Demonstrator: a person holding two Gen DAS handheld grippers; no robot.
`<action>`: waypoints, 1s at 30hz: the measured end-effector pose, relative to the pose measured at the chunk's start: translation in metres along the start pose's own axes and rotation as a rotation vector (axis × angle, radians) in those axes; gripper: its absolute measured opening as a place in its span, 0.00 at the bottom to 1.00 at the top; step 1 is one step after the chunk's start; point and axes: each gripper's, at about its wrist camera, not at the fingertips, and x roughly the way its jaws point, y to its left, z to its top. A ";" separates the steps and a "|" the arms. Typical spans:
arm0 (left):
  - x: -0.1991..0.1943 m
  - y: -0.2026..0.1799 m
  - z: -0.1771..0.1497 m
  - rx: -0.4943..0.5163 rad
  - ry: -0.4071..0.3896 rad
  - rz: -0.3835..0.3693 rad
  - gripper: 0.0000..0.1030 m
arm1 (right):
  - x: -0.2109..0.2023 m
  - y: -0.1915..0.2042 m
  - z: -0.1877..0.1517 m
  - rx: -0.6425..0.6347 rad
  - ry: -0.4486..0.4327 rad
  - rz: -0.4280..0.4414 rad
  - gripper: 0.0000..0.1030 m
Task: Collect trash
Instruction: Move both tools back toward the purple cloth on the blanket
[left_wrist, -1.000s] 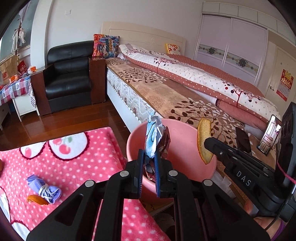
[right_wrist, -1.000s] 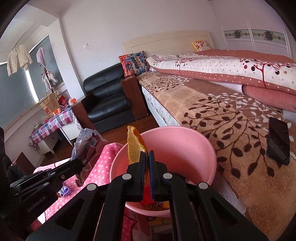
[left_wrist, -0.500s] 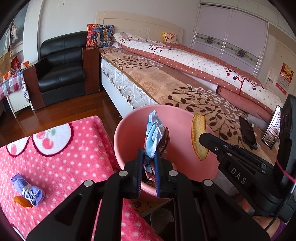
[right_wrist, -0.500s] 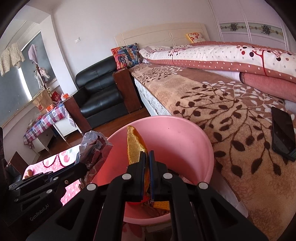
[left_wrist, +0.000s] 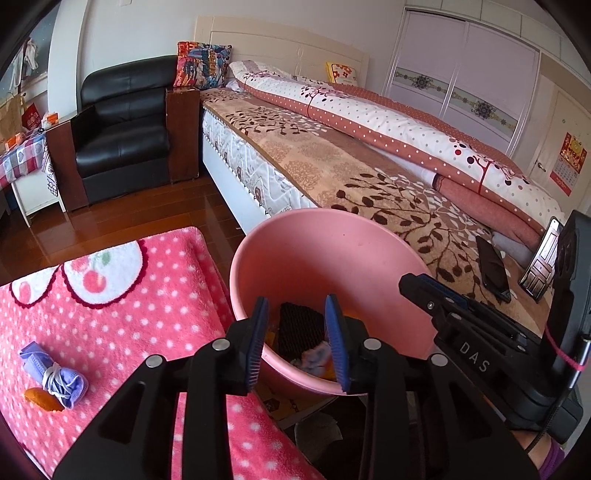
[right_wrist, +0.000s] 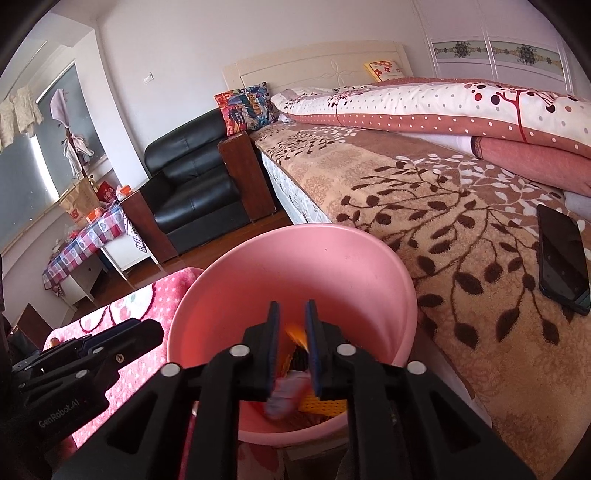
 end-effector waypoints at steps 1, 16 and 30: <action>-0.003 0.000 0.000 0.003 -0.008 0.000 0.31 | -0.002 0.002 0.000 0.000 -0.004 0.001 0.28; -0.067 0.009 -0.008 -0.016 -0.093 0.035 0.31 | -0.057 0.047 -0.010 -0.048 -0.053 0.047 0.39; -0.102 0.035 -0.034 -0.069 -0.087 0.072 0.31 | -0.087 0.088 -0.039 -0.095 -0.038 0.071 0.43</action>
